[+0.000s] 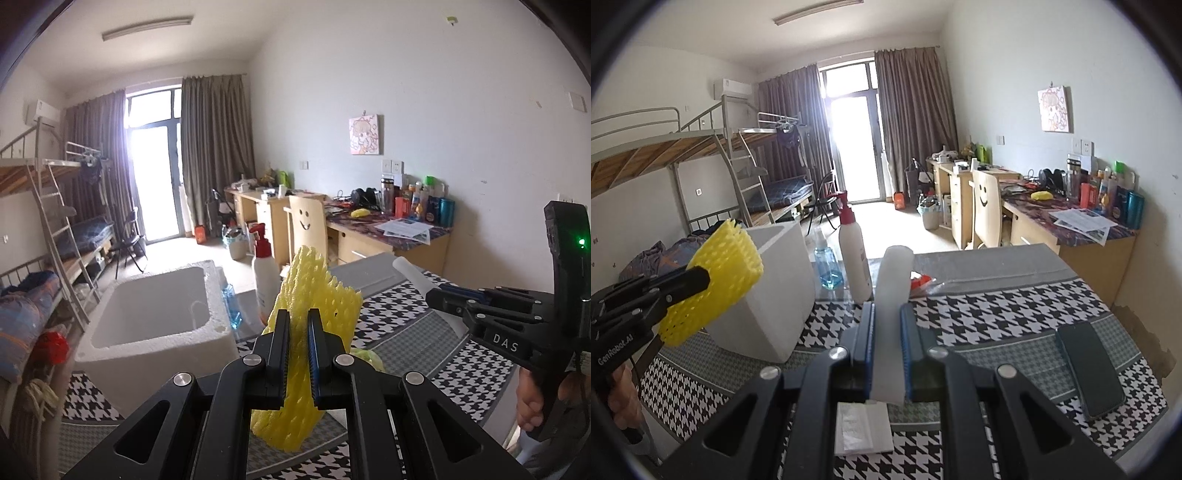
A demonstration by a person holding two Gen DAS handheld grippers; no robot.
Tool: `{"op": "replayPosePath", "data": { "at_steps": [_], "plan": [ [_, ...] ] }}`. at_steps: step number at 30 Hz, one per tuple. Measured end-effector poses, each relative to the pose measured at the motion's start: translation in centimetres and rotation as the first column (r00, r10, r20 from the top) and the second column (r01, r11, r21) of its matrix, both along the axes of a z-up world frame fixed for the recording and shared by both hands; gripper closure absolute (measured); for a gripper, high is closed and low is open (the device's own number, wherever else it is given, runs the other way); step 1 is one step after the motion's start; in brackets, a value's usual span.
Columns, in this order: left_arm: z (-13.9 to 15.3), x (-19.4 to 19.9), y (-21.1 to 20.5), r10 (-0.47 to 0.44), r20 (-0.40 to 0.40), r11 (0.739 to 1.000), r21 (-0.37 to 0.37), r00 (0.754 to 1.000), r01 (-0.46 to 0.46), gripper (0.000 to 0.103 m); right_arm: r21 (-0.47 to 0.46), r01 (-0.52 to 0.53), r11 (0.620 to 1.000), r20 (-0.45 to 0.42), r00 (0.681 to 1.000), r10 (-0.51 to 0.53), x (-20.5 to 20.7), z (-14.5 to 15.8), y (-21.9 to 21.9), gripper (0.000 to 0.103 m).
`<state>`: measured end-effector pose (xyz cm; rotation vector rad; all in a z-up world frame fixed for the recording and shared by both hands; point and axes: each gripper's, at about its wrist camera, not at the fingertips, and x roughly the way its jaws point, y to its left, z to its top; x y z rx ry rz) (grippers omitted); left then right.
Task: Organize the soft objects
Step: 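Carry the yellow net and white roll toward the foam box with both grippers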
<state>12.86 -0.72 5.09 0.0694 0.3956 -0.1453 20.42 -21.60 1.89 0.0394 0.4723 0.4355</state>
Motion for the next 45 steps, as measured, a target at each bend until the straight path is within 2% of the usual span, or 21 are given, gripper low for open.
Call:
{"op": "replayPosePath", "data": {
  "at_steps": [16,27,45],
  "plan": [
    [1.2,1.1,0.4,-0.003,0.011,1.0,-0.009,1.0,0.003,0.093,0.013,-0.021,1.0,0.037,0.999,0.021,0.8,1.5,1.1,0.087],
    [2.3,1.8,1.5,0.047,0.025,0.999,-0.015,0.999,-0.046,0.093,0.027,-0.022,0.999,0.046,0.999,0.02,1.7,2.3,1.3,0.087],
    [3.6,3.3,3.5,0.135,0.054,0.991,-0.024,0.989,-0.134,0.093,0.003,-0.082,0.997,0.076,0.994,0.082,2.9,3.7,3.6,0.087]
  ]
}}
